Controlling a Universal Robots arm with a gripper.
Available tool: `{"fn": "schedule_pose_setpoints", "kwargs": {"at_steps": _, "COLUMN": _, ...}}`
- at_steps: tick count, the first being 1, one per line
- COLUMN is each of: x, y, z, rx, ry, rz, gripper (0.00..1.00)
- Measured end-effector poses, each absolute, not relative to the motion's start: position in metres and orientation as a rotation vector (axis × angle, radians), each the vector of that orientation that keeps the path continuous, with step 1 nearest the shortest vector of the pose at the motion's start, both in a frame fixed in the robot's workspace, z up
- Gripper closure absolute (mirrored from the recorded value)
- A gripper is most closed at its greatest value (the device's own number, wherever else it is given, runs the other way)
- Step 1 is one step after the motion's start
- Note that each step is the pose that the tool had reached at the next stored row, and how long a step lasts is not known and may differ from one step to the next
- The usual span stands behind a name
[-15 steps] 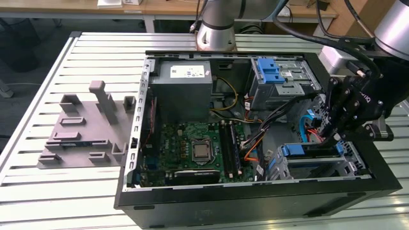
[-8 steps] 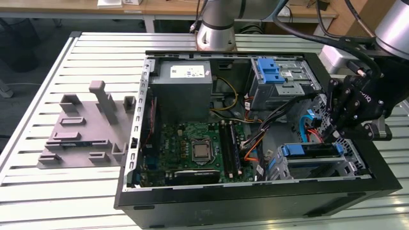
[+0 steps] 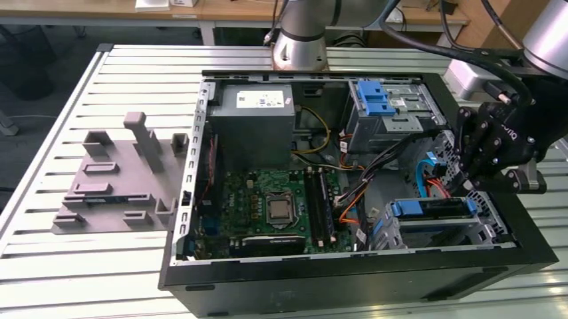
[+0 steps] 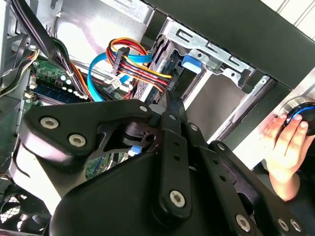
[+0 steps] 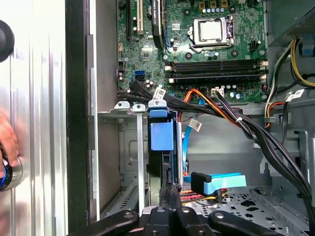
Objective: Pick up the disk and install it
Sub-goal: 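Insert the second disk wire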
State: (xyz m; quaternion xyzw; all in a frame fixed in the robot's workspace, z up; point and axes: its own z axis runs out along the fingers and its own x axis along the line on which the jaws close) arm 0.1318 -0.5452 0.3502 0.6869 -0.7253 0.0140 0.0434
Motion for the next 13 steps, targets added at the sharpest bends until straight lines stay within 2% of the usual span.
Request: {"fn": "schedule_pose_setpoints", "kwargs": {"at_steps": 13, "x": 0.1237, "y": -0.5452, "z": 0.3509, "rx": 2.112, "ry": -2.232, "rz": 0.065, "gripper": 0.89}}
